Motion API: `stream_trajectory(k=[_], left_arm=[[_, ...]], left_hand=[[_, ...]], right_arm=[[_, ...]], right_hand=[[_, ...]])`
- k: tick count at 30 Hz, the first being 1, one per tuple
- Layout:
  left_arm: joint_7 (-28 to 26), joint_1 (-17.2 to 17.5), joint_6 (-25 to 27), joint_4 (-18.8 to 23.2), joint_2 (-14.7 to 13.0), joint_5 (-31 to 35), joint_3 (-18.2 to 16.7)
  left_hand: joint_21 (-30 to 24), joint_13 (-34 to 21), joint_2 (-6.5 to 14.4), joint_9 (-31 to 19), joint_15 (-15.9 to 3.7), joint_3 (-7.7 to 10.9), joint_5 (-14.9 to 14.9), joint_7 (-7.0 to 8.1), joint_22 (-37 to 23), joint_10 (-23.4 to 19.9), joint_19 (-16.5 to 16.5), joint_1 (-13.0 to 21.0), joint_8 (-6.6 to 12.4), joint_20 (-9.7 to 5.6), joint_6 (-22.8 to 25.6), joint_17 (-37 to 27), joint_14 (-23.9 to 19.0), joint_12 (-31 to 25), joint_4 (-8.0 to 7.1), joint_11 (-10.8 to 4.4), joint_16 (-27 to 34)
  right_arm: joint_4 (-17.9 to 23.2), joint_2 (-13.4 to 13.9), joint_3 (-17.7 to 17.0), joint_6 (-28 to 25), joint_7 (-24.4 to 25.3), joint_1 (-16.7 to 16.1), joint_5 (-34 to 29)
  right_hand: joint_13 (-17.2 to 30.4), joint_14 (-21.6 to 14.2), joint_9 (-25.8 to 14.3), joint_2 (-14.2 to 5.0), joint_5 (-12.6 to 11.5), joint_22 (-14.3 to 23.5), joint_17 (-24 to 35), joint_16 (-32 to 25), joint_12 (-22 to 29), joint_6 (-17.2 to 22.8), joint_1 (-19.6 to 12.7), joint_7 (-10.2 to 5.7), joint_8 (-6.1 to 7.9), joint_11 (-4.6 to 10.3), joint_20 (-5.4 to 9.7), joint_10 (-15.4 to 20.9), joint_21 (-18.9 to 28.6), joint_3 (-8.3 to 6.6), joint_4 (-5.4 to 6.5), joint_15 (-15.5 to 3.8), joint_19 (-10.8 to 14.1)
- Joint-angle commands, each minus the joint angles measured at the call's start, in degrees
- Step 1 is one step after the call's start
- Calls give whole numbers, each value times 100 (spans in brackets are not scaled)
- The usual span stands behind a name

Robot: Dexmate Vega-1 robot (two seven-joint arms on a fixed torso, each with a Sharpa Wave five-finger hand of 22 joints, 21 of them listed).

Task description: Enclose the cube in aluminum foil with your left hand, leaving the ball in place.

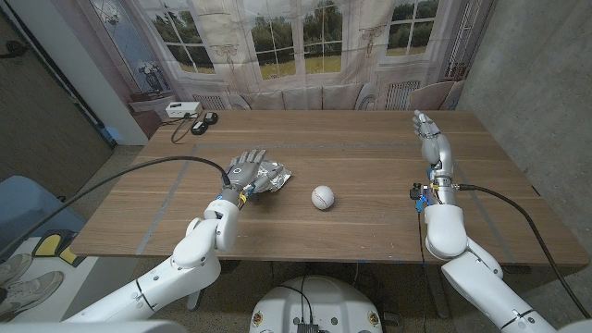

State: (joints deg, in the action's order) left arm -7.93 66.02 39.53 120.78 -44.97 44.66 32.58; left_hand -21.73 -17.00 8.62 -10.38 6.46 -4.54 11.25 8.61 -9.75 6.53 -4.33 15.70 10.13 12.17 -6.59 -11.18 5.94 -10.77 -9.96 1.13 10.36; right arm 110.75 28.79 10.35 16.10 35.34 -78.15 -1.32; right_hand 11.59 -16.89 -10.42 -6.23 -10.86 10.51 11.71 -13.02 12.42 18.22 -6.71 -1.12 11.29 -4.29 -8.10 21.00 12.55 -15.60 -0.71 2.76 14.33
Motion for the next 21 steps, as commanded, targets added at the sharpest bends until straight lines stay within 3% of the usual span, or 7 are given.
stream_trajectory(k=[1, 9, 17, 21], left_arm=[[-862, 663, -1272, 283, -106, -2261, -1191], [-1079, 1012, -2491, 192, -178, -3497, -1838], [-911, 1167, -3656, -145, -167, -4558, -2256], [-747, 1153, -4148, -355, -144, -4983, -2374]], left_hand=[[27, 14, 0, -11, 19, -31, 39, -2, -26, 78, -44, -72, -11, -5, -39, -7, 56, -5, 11, 21, -1], [53, 55, 16, -2, 26, -21, 58, -13, -26, 72, -13, -99, 31, -18, 28, 11, 74, -25, 33, 51, 8], [77, 96, 18, 6, 33, -9, 75, -28, -25, 31, 21, -110, 58, -23, 96, 28, 60, -51, 59, 50, 21], [85, 116, 12, 11, 25, -5, 83, -17, -25, 45, 44, -111, 59, -27, 106, 37, 66, -48, 73, 39, 21]], right_arm=[[17, 13, 1, 148, -148, 47, 56], [-179, -21, 57, 555, -459, 173, 423], [-138, 2, 74, 519, -647, 224, 562], [-146, 1, 114, 548, -782, 282, 711]], right_hand=[[24, -18, -15, 27, -35, 28, 19, 0, -14, 53, 8, -9, -1, 20, 65, 22, 29, -17, 9, -3, 33], [25, 33, -15, 51, -32, 28, 18, 27, -33, 41, 13, -21, -9, 3, 52, -8, 22, -14, 9, -8, 24], [25, 114, -15, 104, -25, 28, 18, 65, -54, 42, 32, -18, -10, 0, 49, -51, 7, 7, 7, -39, -5], [21, 261, -15, 145, -24, 26, 4, 130, -112, 19, 25, -60, -22, 37, 185, -197, -9, 13, -10, -82, -36]])
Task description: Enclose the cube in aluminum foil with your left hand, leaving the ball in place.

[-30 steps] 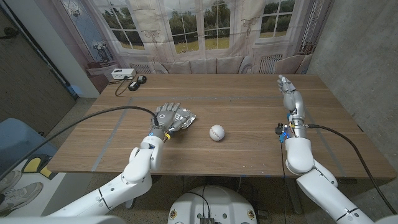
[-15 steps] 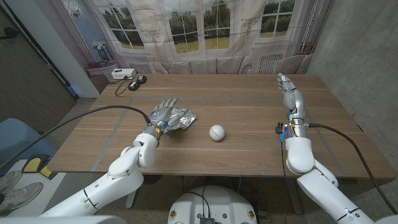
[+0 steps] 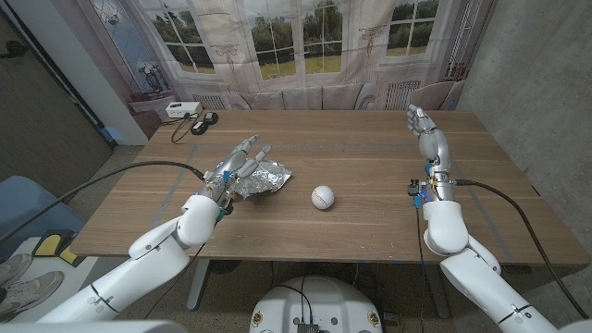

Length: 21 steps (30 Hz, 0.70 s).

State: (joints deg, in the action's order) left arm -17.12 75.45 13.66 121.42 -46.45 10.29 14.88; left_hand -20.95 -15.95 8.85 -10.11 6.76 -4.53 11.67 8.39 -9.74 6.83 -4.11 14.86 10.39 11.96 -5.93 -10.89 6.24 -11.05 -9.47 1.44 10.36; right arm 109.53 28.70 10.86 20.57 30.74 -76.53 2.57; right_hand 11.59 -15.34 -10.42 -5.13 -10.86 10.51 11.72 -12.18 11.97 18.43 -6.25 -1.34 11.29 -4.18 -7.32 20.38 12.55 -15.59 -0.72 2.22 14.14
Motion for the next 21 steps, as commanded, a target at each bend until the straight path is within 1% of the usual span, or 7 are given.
stream_trajectory(k=[1, 6, 10, 12, 16, 17, 21], left_arm=[[234, 194, -1705, -492, 14, -1663, -626], [651, 65, -2398, -889, 85, -2299, -668], [1017, -89, -2920, -1247, 176, -2781, -638], [1294, -197, -3169, -1440, 220, -3103, -603], [1909, -435, -3643, -1819, 324, -3758, -500], [1988, -473, -3730, -1881, 361, -3864, -480], [2281, -620, -3923, -2062, 410, -4156, -388]], left_hand=[[8, 13, -11, -15, -4, -6, 42, 7, -26, 17, 23, -27, 33, -6, 40, 9, 37, -20, 27, 6, 20], [25, 38, -18, -10, -1, -2, 53, 11, -25, 33, 37, -28, 29, -3, 39, 18, 77, -17, 40, 11, 7], [42, 58, -21, -6, -4, -1, 63, 17, -24, 56, 34, -34, 27, 1, 41, 24, 116, -10, 46, 10, -5], [55, 72, -22, -4, -19, 0, 70, 22, -24, 49, 32, -41, 36, 2, 68, 28, 130, -15, 48, 11, -7], [70, 95, -23, 0, -22, 0, 82, 18, -23, 18, 39, -51, 46, -1, 107, 34, 132, -29, 50, 5, -3], [76, 101, -22, 0, -29, 0, 85, 20, -23, 15, 37, -54, 47, 0, 115, 35, 137, -30, 50, 5, -3], [88, 127, -21, 4, -41, 1, 99, 19, -23, -23, 61, -68, 62, -12, 174, 41, 123, -46, 51, 1, 7]], right_arm=[[-37, 7, 75, 128, -365, 135, 374], [-98, -4, 130, 257, -618, 174, 748], [-5, 28, 140, 136, -723, 136, 957], [69, 45, 143, 7, -713, 109, 994], [86, 60, 163, -88, -788, 73, 1207], [72, 53, 171, -99, -793, 67, 1245], [44, -22, 212, -135, -682, 7, 1285]], right_hand=[[20, 135, -15, 39, -24, 26, 0, 58, -78, -13, -24, -53, -27, 47, 119, -165, -12, 11, -13, -36, -24], [8, 316, -14, 96, -25, 23, -23, 124, -140, -113, -40, -102, -60, 116, 181, -390, -33, 19, -47, -24, -70], [3, 429, -14, 142, -25, 23, -28, 148, -160, -190, -17, -151, -79, 142, 117, -513, -62, 44, -52, -14, -146], [-1, 511, -14, 173, -28, 23, -29, 159, -158, -236, 11, -176, -85, 165, 36, -571, -85, 66, -47, 19, -216], [-4, 582, -15, 216, -35, 24, -26, 151, -137, -299, 68, -218, -89, 163, -208, -600, -98, 105, -30, 21, -270], [-5, 594, -15, 229, -39, 24, -25, 143, -135, -308, 88, -216, -85, 175, -306, -619, -100, 118, -23, 30, -285], [-8, 672, -16, 257, -52, 21, -26, 140, -121, -332, 138, -221, -73, 183, -474, -651, -152, 150, -5, 86, -445]])
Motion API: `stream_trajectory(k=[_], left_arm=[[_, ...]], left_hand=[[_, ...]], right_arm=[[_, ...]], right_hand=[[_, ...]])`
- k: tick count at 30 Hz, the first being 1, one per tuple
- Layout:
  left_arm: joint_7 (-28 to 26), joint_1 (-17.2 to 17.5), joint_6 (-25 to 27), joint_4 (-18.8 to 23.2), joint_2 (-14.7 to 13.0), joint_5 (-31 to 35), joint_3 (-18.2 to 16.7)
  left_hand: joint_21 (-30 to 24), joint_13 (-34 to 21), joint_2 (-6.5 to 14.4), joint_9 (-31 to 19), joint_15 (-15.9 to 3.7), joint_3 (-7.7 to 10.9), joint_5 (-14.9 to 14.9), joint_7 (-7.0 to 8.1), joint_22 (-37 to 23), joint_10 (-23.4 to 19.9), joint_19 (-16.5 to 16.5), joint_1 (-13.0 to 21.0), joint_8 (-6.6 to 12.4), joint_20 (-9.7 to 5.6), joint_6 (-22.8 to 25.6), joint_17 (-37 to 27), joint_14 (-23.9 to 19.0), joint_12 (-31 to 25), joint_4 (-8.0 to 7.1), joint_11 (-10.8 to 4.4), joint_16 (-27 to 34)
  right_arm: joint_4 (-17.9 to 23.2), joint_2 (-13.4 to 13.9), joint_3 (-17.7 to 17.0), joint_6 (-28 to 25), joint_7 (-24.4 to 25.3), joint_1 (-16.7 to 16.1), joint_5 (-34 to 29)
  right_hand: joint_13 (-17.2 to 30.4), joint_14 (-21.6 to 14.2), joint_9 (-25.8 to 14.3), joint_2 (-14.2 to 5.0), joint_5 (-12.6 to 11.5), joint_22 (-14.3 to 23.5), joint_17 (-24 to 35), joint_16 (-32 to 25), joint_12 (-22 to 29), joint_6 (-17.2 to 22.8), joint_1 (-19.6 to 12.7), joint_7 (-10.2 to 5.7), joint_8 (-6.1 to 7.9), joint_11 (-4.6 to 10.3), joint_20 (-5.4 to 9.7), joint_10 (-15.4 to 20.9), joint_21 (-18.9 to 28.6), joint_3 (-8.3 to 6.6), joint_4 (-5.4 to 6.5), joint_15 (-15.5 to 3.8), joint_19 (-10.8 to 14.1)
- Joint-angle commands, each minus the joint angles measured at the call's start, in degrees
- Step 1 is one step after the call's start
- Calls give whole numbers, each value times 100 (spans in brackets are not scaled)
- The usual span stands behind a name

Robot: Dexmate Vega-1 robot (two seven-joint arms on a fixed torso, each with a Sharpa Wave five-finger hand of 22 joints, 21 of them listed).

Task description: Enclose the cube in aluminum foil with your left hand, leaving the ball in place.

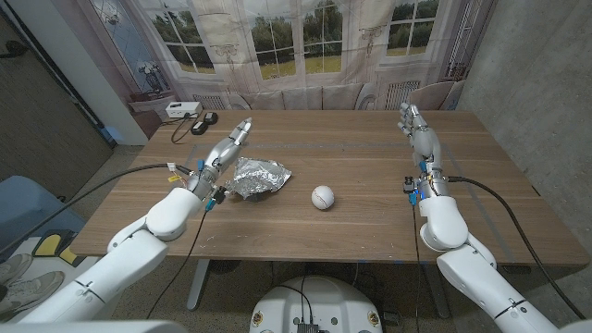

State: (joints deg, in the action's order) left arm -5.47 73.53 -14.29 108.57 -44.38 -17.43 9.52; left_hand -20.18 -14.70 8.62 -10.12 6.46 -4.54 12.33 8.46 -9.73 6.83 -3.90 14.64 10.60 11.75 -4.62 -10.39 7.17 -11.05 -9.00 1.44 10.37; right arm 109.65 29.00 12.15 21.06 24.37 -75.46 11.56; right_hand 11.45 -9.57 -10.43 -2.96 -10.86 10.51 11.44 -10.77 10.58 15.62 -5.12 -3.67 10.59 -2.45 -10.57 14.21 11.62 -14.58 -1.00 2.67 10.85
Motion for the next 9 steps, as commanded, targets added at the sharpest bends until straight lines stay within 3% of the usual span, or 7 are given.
stream_trajectory(k=[1, 5, 9], left_arm=[[1187, -458, -1138, -804, 202, -1463, 170], [1391, -587, -1126, -930, 212, -1712, 259], [1468, -705, -1123, -1118, 303, -1901, 333]], left_hand=[[14, 10, 1, 5, -11, 2, 37, 11, -23, -37, 47, -49, 41, 8, 51, -8, 26, -52, 4, 6, 10], [29, 30, 2, 7, -28, 3, 47, 13, -23, -44, 51, -58, 36, 0, 55, -4, 17, -54, 5, -5, 15], [46, 51, 8, 9, -34, 7, 58, 26, -23, -37, 52, -67, 23, 1, 42, 0, 17, -51, 6, -9, 16]], right_arm=[[24, -71, 96, -176, -12, -116, 374], [-3, -117, 135, -103, 86, -161, 282], [-49, -187, 174, -26, 194, -150, 163]], right_hand=[[6, 114, -16, 44, -55, 20, 2, 0, 24, -52, 33, 16, 2, 10, -158, -32, -75, 54, 26, 60, -168], [5, 174, -17, 51, -63, 17, 2, 2, 33, -56, 54, 19, 10, 6, -170, -42, -110, 66, 35, 113, -306], [5, 127, -17, 45, -68, 17, 1, -29, 45, -56, 60, 24, 15, 4, -141, -25, -74, 67, 39, 110, -254]])
